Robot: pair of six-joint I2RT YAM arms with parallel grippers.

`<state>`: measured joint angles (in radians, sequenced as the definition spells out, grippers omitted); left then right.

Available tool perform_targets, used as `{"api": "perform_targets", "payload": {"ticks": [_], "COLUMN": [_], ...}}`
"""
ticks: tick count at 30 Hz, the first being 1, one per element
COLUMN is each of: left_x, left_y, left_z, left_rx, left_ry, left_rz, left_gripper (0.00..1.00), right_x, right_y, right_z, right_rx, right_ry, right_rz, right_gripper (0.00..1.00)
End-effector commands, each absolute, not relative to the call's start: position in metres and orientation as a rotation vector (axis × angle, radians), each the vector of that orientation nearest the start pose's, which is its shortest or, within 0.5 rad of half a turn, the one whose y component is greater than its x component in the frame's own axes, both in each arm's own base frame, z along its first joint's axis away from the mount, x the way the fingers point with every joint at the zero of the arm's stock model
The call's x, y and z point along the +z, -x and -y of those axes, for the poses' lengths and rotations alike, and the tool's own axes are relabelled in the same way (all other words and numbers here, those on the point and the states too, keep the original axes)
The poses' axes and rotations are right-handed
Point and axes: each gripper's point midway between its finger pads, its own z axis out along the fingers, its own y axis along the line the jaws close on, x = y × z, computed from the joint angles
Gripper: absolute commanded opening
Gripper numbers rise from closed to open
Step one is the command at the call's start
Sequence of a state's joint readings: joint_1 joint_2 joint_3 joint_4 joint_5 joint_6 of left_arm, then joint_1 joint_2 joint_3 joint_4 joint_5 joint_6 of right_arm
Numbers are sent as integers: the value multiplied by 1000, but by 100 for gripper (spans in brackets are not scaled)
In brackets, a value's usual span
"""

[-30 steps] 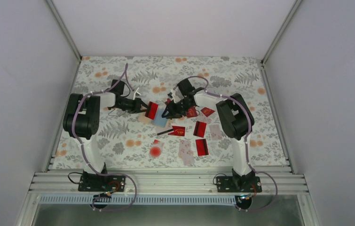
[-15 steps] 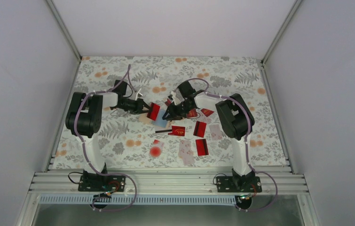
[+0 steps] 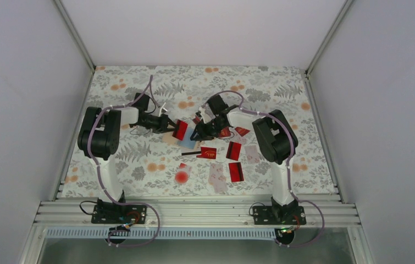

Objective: Put the credit cards into the card holder

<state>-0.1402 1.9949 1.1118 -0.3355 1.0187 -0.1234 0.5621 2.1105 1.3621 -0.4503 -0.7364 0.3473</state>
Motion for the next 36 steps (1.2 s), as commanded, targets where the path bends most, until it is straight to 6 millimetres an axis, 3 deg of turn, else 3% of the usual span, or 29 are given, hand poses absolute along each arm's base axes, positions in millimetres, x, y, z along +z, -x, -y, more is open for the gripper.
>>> {"api": "perform_targets", "payload": {"ticks": [1,14,24,36], "left_x": [47,38,52,51], "left_y": [-358,-351,-363,-352], "left_z": [208,208,203,190], "left_rx": [-1549,-1516,-1417,-1329], "left_ry": [-286,-140,-67,-27], "left_rz": [-2567,-2718,-2733,-2839], "left_gripper": [2,2,2,2], "right_x": [1,1,-7,-9], "right_y": [-309,-313,-309,-309], "right_z": [-312,-310,-309,-307], "right_rx": [1019,1018,1029,1035], "right_ry": [499,520,544,561], "right_rz": [-2960,-2945,-2958,-2961], "right_gripper": [29,29,28,28]}}
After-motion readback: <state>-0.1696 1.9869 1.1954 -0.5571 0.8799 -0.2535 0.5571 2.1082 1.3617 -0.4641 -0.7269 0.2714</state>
